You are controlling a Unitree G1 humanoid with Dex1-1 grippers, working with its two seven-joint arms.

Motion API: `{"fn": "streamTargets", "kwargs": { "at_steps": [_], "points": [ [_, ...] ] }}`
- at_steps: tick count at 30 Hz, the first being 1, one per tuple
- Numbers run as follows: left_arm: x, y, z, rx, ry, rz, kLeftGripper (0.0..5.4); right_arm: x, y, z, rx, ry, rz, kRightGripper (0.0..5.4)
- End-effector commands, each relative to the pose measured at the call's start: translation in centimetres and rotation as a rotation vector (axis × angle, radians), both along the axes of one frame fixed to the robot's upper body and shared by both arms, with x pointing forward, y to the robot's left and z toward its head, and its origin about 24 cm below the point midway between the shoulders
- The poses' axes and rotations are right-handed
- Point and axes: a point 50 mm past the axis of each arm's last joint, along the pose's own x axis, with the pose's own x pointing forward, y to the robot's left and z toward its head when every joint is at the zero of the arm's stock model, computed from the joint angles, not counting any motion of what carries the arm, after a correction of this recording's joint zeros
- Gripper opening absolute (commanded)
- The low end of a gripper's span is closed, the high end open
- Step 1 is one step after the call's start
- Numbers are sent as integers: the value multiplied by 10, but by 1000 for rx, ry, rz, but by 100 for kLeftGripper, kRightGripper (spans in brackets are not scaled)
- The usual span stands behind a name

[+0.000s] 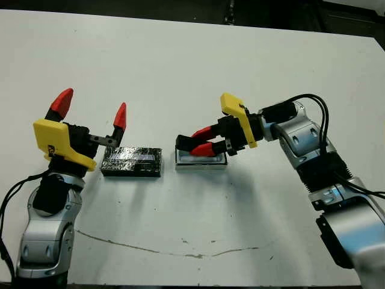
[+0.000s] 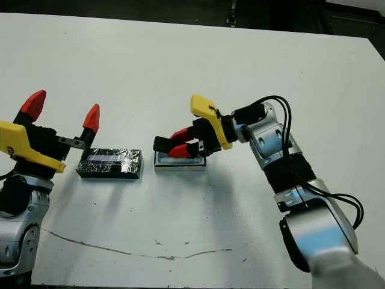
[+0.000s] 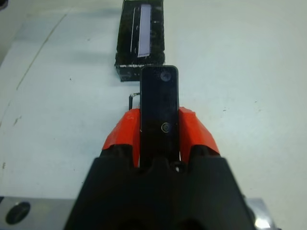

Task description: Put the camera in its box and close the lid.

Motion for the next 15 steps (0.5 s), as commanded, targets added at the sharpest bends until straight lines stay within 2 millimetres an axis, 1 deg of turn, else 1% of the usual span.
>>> {"fn": "streamTargets", "kwargs": {
  "at_steps": [1, 15],
  "points": [
    [-2, 1, -4, 1, 21, -1, 540, -1, -8, -8, -36, 6, -28, 167],
    [-2, 1, -4, 2, 18, 2, 540, -1, -16, -12, -71, 57, -64, 167]
  ]
}}
